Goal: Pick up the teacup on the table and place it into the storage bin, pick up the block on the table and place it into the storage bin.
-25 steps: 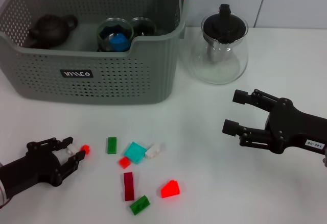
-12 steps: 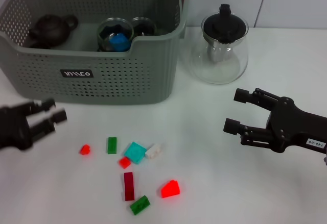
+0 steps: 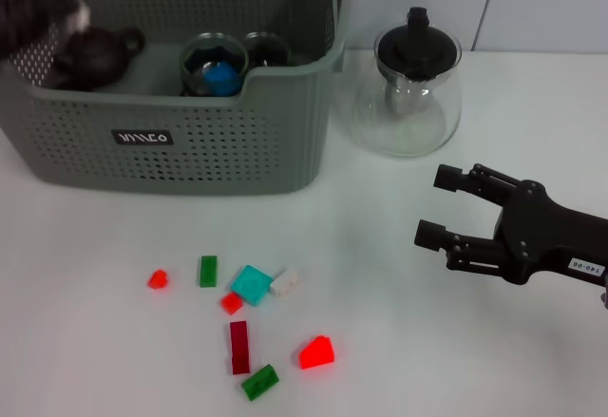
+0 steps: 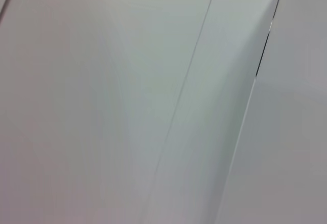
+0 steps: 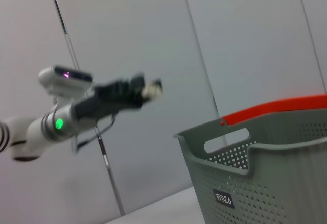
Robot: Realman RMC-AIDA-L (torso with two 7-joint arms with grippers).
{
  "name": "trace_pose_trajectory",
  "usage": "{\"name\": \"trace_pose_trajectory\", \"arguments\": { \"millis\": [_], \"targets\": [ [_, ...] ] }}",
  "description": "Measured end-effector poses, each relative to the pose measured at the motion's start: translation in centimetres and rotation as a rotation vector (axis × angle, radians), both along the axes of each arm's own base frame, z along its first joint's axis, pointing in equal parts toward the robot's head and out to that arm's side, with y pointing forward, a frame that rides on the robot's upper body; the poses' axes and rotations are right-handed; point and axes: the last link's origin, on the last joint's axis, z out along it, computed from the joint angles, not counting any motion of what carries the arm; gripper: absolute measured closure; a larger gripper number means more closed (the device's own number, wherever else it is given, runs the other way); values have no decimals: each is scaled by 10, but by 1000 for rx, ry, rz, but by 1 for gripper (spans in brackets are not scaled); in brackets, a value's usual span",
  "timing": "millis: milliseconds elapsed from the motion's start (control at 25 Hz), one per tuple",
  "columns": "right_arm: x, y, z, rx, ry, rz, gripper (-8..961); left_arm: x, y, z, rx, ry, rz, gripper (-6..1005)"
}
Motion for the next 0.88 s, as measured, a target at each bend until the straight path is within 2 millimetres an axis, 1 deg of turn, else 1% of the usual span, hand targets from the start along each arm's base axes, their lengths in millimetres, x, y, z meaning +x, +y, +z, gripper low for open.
{"name": "trace_pose_trajectory", "arguments": {
  "millis": [40, 80, 200, 320, 400, 440, 560, 600, 640, 760, 880],
  "targets": [
    [0, 0, 0, 0, 0, 0, 9, 6, 7, 3, 10, -11, -10, 595],
    [0, 0, 0, 0, 1, 0, 9, 16, 17, 7, 24, -24, -23, 594],
    [0, 0, -1, -1, 0, 0, 9, 36, 43, 10, 35, -18, -29, 594],
    [0, -1, -1, -1, 2, -2, 9, 52, 74, -1, 11, 51, 27, 594],
    [0, -1, -1, -1, 2, -2, 9, 58, 94, -12, -5, 133, 90, 594],
    [0, -1, -1, -1, 2, -2, 9, 60, 108, -22, -18, 212, 146, 594],
    [0, -1, -1, -1, 3, -2, 9, 65, 121, -38, -42, 315, 197, 594],
    [0, -1, -1, -1, 3, -3, 9, 69, 128, -52, -57, 397, 228, 594],
    [0, -1, -1, -1, 3, -3, 9, 69, 128, -52, -57, 397, 228, 594],
    [0, -1, -1, -1, 3, -3, 9, 71, 136, -69, -59, 496, 268, 594],
    [0, -1, -1, -3, 2, -2, 9, 68, 143, -81, -39, 566, 321, 594]
  ]
}}
